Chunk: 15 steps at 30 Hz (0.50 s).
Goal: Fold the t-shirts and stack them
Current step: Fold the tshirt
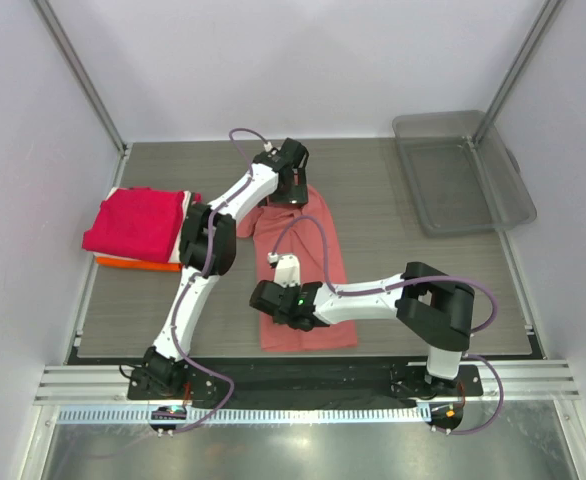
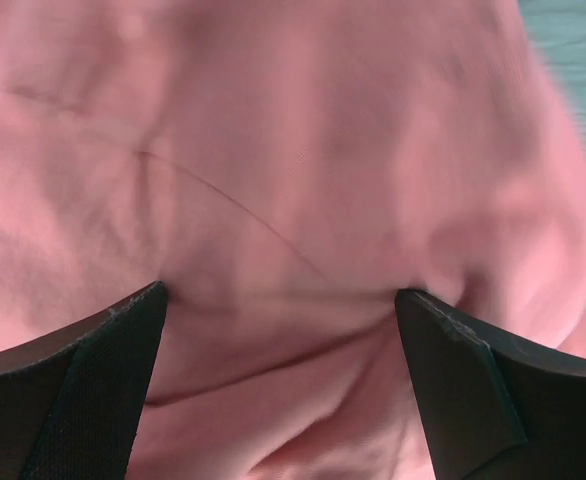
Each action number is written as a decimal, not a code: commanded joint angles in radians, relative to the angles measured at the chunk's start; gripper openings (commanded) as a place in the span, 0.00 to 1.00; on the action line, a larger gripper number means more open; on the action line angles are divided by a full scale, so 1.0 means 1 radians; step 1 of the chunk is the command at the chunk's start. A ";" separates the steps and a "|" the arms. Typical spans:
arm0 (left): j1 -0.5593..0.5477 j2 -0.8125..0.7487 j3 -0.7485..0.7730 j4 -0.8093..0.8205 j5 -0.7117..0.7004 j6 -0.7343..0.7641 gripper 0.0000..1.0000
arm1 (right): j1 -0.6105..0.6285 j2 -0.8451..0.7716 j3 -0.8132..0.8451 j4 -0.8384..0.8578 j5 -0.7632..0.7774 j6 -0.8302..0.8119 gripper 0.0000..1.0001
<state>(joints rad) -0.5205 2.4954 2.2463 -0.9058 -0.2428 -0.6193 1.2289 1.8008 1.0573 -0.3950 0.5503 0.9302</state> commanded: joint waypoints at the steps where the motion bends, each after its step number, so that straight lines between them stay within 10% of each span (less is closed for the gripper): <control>1: 0.002 0.077 0.143 0.008 0.158 0.099 0.96 | 0.024 0.014 0.029 0.212 -0.266 -0.008 0.01; 9: 0.042 0.037 0.153 0.224 0.195 0.164 1.00 | -0.084 -0.305 -0.006 0.199 -0.185 -0.211 0.14; 15: 0.111 -0.073 0.145 0.298 0.238 0.167 1.00 | -0.449 -0.503 -0.105 0.208 -0.337 -0.270 0.26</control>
<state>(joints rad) -0.4583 2.5538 2.3672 -0.6968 -0.0509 -0.4774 0.8906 1.3415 0.9977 -0.1886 0.2817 0.7288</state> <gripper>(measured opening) 0.994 0.240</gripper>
